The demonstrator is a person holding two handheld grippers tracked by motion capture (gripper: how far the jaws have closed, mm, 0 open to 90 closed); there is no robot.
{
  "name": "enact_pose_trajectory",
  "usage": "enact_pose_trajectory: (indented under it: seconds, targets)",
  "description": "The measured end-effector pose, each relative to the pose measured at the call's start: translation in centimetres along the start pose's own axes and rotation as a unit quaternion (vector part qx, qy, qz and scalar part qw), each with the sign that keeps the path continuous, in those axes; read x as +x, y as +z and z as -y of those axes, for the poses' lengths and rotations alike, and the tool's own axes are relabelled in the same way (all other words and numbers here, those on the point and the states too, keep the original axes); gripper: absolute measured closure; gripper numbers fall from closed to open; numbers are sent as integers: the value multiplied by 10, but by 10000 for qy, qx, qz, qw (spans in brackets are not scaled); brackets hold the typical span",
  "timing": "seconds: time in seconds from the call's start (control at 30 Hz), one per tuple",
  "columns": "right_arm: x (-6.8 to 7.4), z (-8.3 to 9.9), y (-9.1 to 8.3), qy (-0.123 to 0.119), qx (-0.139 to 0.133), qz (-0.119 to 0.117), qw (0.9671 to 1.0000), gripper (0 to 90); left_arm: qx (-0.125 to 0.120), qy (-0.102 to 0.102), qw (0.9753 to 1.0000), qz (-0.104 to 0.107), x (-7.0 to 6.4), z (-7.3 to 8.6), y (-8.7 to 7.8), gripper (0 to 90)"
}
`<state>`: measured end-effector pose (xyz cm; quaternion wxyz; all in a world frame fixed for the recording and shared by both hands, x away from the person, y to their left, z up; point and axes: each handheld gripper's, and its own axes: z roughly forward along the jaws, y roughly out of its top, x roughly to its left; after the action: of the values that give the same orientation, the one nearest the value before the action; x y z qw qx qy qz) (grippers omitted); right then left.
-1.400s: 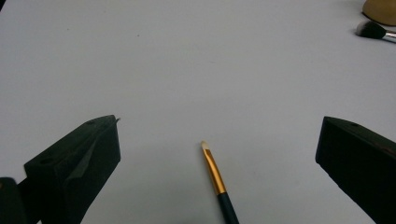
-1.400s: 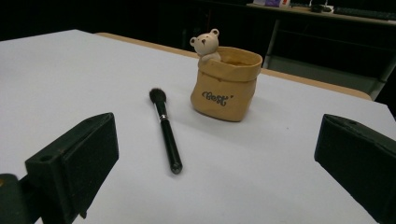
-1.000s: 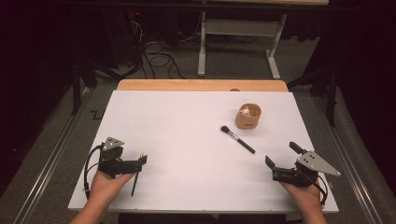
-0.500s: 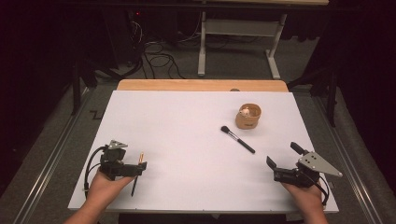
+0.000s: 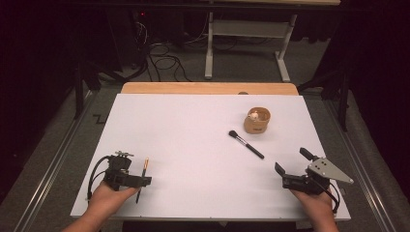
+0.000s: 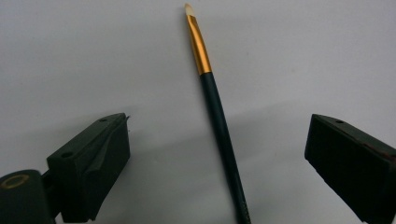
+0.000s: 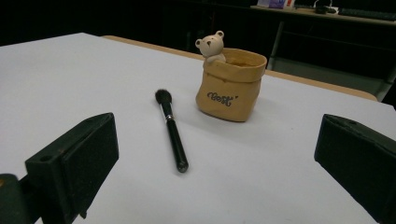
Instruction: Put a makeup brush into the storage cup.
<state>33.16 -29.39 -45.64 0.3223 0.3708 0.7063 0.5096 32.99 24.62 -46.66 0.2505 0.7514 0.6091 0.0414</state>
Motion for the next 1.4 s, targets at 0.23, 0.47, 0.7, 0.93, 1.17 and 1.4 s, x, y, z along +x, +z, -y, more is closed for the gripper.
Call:
enact_pose_trajectory:
  seconds: [0.23,0.47,0.7,0.93,1.17,1.4]
  targets:
    - [-1,-1,-1,-48,-45,0,10000,4,159,-177,9997,-84,-4,-1,-9,165]
    - [-1,-2,-1,-54,-74,-7,10000,4,190,-171,9996,-139,-10,1,-14,214]
    - [1,-3,2,-35,-42,-7,10000,4,220,-177,9995,-109,-14,-1,-9,228]
    - [0,-2,0,40,-62,31,10000,4,275,-149,9995,-59,-21,-2,-6,228]
    - [0,-2,1,24,-47,15,10000,4,302,-149,9994,-98,-20,-1,-6,236]
    - [1,-1,3,58,-29,-26,10000,4,302,-143,9994,-102,-21,1,-3,239]
